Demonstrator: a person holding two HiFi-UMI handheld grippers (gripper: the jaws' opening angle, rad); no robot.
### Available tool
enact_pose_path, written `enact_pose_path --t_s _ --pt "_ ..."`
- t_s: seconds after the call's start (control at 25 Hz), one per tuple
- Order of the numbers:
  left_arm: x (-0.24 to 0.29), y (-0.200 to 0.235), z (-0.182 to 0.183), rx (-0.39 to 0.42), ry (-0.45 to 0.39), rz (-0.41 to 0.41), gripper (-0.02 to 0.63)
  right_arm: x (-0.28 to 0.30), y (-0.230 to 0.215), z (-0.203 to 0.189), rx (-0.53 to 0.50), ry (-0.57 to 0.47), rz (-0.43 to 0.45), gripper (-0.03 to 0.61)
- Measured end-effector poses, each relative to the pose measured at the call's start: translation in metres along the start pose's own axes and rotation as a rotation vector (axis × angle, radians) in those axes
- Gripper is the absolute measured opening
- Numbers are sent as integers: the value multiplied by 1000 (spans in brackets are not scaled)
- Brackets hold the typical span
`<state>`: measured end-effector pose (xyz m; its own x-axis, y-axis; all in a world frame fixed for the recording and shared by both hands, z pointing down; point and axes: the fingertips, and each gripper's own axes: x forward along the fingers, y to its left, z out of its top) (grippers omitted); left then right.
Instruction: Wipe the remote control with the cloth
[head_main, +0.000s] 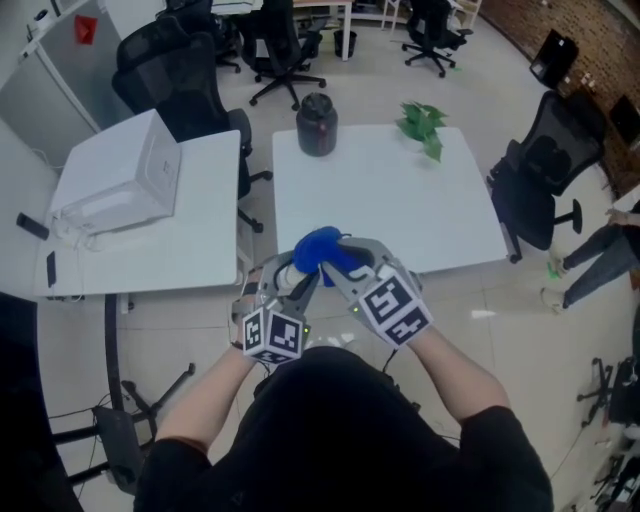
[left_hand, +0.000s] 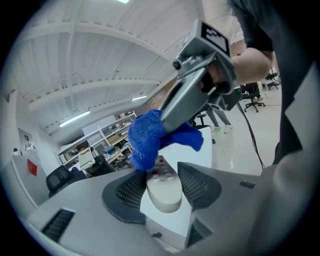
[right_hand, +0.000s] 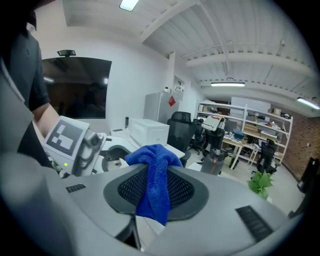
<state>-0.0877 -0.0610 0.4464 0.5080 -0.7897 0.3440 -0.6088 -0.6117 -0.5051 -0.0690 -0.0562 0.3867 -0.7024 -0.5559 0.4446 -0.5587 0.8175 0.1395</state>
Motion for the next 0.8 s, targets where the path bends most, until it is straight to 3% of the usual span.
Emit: enact_pose_path --t_s 0.12,0.24,0.56,0.72,0.8 --pt "0 4 2 17 -15 -2 204 6 36 0 -21 16 96 104" --pt "-4 -5 6 88 -55 -37 204 10 46 -6 -26 36 127 104" --pt "-27 -18 12 132 -136 -108 204 7 -1 -19 48 48 42 103" --pt "-31 -17 16 79 -156 -116 204 3 -25 -15 79 26 -4 103" --pt "-29 -8 18 -65 -181 -117 202 -6 -33 -4 95 -27 -39 103"
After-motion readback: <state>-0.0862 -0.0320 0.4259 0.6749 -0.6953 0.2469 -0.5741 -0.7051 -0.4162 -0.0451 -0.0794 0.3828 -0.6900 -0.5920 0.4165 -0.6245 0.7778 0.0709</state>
